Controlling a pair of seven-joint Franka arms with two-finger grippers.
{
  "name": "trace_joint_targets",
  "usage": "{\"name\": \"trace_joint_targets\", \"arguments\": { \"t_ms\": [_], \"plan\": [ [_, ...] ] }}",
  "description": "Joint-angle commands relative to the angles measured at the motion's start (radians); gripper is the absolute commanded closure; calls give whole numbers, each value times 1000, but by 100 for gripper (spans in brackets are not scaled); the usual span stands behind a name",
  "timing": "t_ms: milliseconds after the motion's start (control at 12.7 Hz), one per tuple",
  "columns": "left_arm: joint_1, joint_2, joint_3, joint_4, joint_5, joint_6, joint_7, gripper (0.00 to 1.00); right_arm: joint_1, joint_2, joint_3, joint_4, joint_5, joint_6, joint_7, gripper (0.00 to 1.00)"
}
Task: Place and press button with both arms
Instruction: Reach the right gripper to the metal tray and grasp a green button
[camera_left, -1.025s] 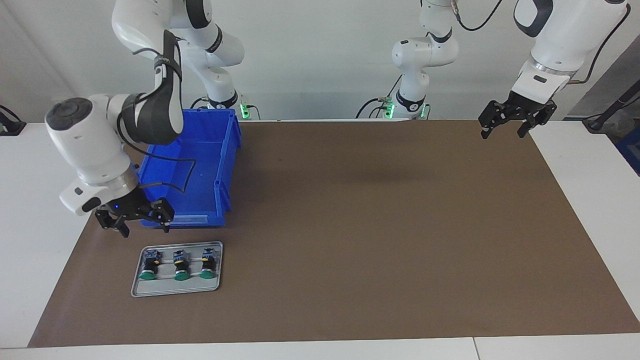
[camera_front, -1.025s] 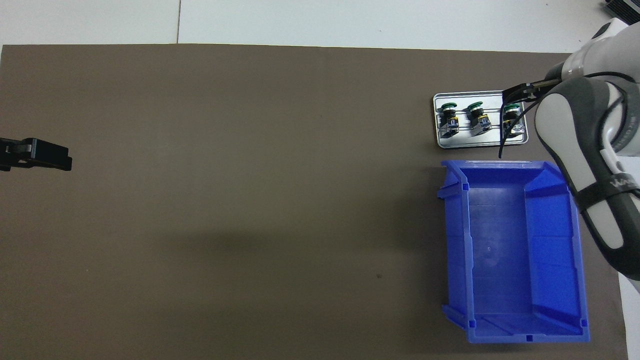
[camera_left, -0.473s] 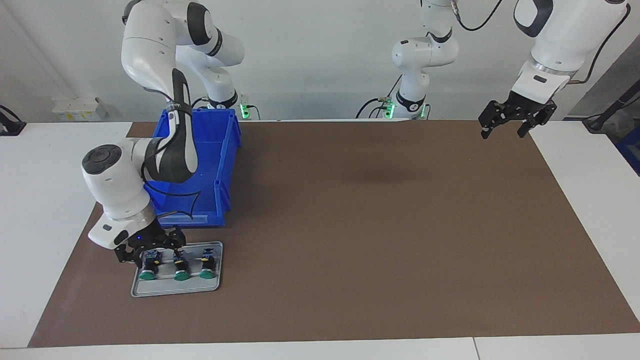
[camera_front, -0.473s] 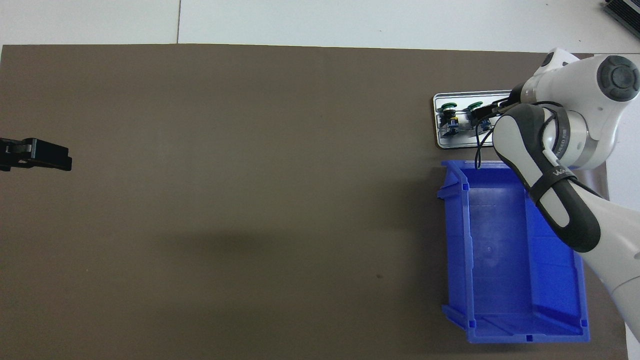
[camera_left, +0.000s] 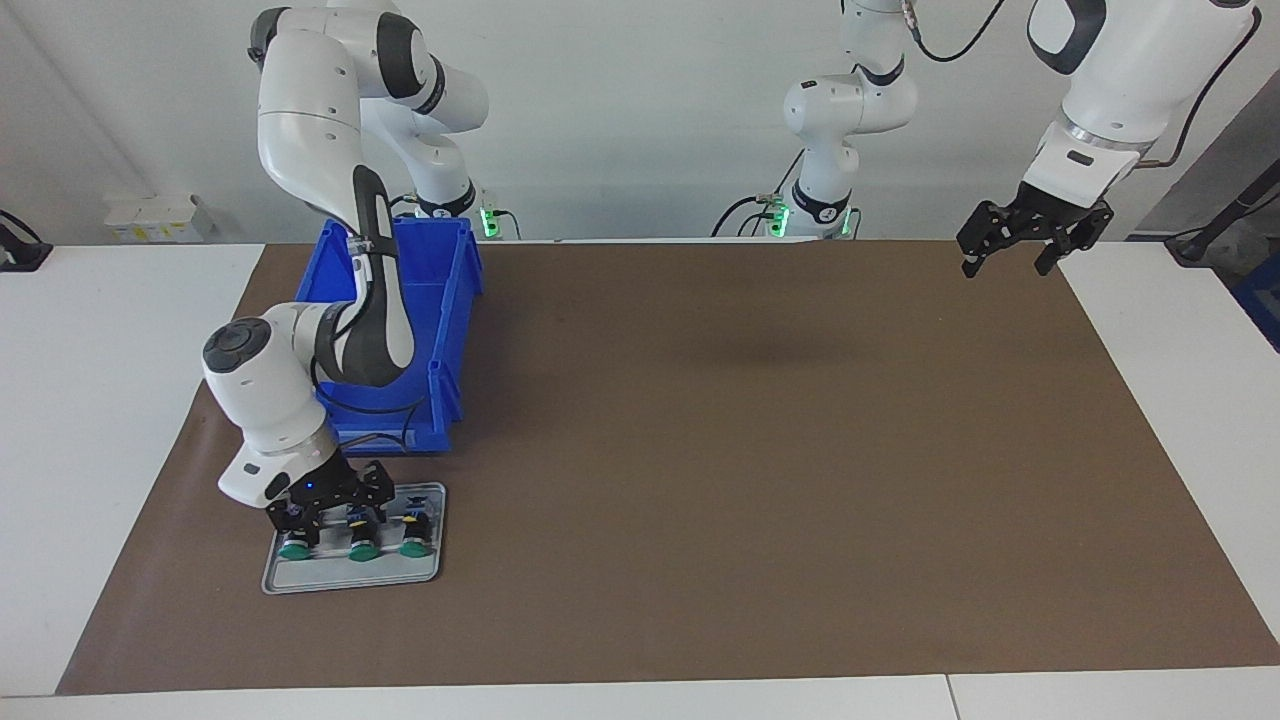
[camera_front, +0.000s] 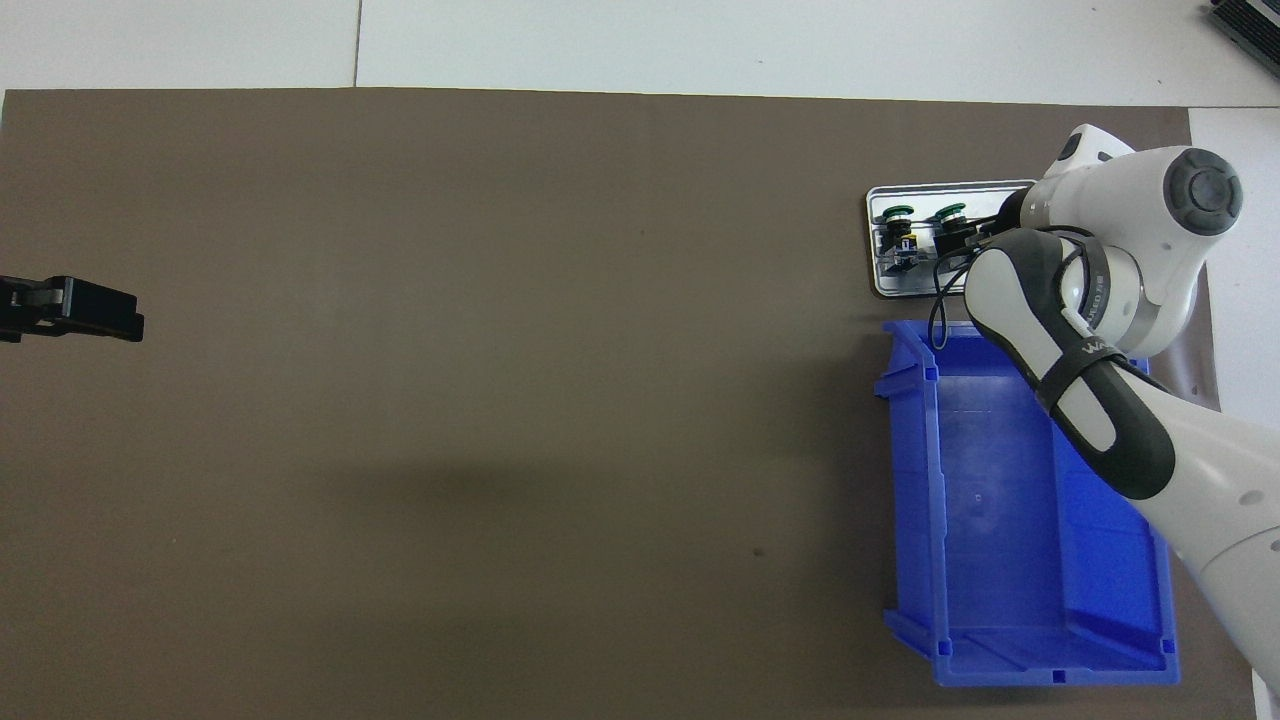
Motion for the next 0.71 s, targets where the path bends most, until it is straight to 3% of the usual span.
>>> {"name": "trace_joint_targets", "arguments": {
  "t_ms": [0, 79, 158, 473, 631],
  "plan": [
    [2, -25, -1, -27, 17, -6, -7, 0, -6, -2, 8, -25, 31, 29, -51, 19],
    [2, -25, -1, -27, 17, -6, -7, 0, -6, -2, 8, -26, 33, 34, -51, 41],
    [2, -25, -1, -27, 17, -6, -7, 0, -8, -2, 8, -25, 33, 31, -51, 99],
    [2, -25, -1, -27, 17, -6, -7, 0, -7, -4, 8, 7, 39, 13, -13, 100],
    [2, -25, -1, -27, 17, -6, -7, 0, 3, -16, 6, 62, 24, -61, 94, 100]
  ]
}}
